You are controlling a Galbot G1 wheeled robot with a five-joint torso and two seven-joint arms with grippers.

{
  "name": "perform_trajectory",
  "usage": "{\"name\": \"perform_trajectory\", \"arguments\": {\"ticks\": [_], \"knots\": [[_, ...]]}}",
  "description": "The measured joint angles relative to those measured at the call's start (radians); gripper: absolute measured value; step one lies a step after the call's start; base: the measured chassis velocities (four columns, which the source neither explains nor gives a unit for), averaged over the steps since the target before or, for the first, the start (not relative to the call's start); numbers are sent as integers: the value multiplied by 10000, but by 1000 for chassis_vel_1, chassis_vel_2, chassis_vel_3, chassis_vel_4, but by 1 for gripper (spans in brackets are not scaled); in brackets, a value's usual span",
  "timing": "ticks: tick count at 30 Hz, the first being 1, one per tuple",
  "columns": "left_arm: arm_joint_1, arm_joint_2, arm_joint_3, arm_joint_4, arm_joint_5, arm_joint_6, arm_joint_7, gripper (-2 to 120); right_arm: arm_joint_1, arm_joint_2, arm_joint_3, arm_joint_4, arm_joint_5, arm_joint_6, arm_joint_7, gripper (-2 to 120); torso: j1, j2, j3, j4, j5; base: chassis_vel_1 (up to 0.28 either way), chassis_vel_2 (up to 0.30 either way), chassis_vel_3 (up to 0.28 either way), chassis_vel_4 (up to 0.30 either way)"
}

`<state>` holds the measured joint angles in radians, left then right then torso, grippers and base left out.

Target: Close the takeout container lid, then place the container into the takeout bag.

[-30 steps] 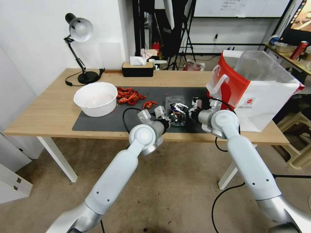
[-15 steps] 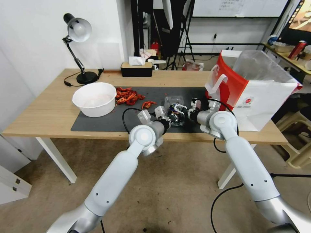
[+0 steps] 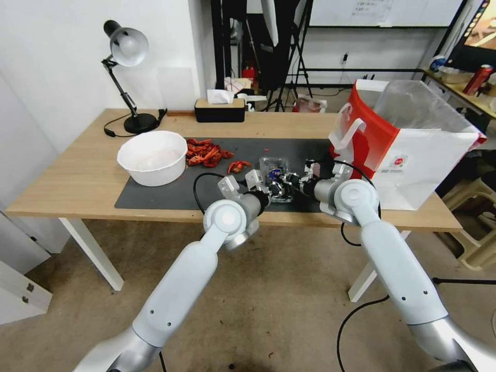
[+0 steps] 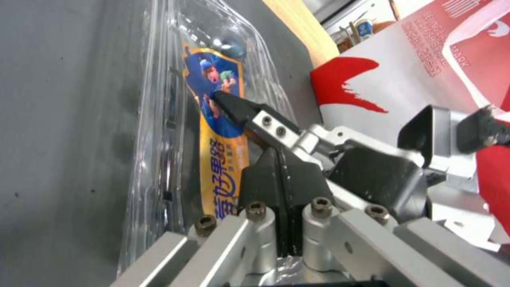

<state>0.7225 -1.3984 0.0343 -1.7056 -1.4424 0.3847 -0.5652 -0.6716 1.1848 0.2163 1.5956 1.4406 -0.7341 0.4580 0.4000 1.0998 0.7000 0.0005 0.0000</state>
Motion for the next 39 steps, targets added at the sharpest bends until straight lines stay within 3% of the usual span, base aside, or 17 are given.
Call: {"name": "perform_trajectory", "arguments": {"ticks": [17, 29, 37, 39], "knots": [[435, 693, -516, -733, -254, 4, 34, 0, -13, -145, 198, 80, 25, -12, 16, 0, 1, 1, 1, -5, -1, 0, 0, 0, 0], [1533, 1580, -1264, -2079, -210, 160, 367, 0, -145, -139, 326, 227, 18, -12, -105, 0, 0, 1, 1, -5, -2, 0, 0, 0, 0], [2763, 1938, -1610, -2850, 1862, -106, 1623, 0, -340, -184, 486, 552, 3, -9, -205, 0, 1, 1, 0, -6, 0, 0, 0, 0, 0], [3442, 2039, -1675, -3048, 3648, -674, 2556, 9, -424, -226, 574, 700, 4, -4, -243, 0, 0, 1, -1, -4, -1, 0, 0, 0, 0]]}}
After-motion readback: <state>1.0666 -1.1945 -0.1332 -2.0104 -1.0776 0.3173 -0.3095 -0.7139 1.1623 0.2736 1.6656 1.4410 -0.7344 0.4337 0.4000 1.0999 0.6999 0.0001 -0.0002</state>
